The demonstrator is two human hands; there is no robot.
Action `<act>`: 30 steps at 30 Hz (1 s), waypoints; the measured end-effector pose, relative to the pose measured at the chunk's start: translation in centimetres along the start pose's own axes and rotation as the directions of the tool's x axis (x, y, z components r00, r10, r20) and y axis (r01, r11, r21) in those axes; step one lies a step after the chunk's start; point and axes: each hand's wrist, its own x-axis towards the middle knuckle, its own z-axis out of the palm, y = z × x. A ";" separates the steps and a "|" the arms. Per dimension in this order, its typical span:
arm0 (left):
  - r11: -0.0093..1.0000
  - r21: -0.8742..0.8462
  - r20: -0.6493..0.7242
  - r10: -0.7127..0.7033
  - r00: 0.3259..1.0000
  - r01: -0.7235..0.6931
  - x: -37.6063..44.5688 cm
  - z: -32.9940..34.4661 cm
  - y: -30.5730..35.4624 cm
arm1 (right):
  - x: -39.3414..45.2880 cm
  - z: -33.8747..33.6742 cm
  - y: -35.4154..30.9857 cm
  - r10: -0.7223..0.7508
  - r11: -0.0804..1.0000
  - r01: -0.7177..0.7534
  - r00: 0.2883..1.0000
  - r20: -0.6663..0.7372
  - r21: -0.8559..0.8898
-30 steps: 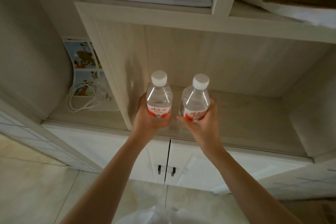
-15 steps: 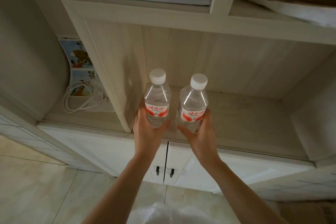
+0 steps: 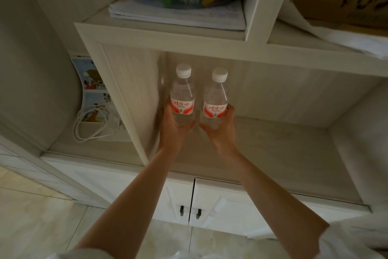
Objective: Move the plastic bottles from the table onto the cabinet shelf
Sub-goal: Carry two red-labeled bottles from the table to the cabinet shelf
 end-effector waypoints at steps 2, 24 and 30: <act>1.000 0.012 -0.001 0.027 1.000 -0.027 0.7 0.3 0.3 | 1.0 0.3 0.0 -0.008 1.000 0.008 1.000 0.003 -0.003; 0.997 0.072 -0.015 -0.041 0.999 0.042 2.0 1.3 0.2 | 2.3 0.3 -1.3 0.104 0.992 -0.106 0.994 -0.024 -0.068; 0.981 0.006 0.074 -0.193 0.978 0.193 -0.6 -0.1 -1.7 | 0.3 0.2 0.0 0.138 0.977 -0.147 0.988 -0.071 -0.152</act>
